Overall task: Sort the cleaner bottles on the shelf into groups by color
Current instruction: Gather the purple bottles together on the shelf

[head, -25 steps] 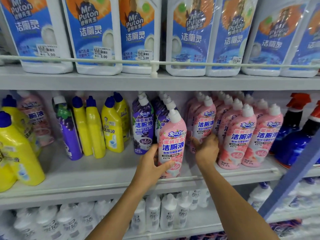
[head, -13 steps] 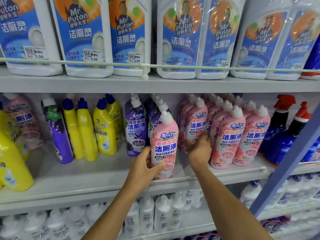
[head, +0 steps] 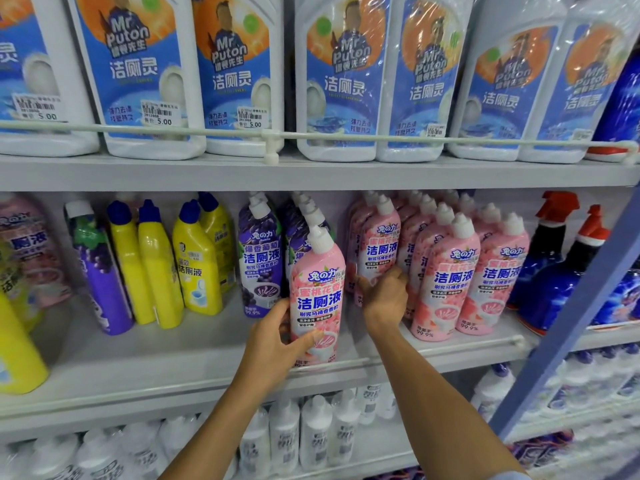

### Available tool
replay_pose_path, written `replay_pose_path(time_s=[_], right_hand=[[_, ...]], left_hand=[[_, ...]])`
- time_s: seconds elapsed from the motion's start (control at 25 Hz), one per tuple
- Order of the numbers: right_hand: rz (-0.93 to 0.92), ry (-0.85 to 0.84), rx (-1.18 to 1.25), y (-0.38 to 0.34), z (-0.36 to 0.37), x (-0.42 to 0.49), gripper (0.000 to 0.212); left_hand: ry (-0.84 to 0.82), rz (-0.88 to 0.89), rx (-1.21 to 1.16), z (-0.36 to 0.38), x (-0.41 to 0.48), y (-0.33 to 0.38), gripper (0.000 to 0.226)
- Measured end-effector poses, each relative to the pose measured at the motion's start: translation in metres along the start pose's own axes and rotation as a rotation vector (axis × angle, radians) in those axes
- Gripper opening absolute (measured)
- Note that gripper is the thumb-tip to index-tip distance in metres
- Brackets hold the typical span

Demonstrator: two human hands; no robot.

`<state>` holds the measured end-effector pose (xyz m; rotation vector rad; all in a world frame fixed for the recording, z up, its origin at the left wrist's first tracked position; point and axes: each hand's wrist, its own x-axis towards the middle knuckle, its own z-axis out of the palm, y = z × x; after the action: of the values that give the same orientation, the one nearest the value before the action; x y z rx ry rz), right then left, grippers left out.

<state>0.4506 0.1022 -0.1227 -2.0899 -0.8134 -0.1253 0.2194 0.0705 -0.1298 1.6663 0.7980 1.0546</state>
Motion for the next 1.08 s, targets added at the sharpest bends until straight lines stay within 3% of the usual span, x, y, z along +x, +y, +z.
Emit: replay_pose_path(time_s=[0.68, 0.92, 1.08], right_hand=[[-0.032, -0.066, -0.033, 0.002, -0.003, 0.001, 0.067], [-0.163, -0.154, -0.077, 0.017, -0.015, 0.008, 0.061], [-0.372, -0.34, -0.165, 0.033, -0.033, 0.017, 0.061]], left_hand=[[0.002, -0.011, 0.011, -0.001, 0.0, -0.004, 0.043], [0.003, 0.0, -0.007, 0.001, -0.001, -0.002, 0.041], [-0.005, 0.011, -0.002, 0.002, -0.003, -0.001, 0.039]])
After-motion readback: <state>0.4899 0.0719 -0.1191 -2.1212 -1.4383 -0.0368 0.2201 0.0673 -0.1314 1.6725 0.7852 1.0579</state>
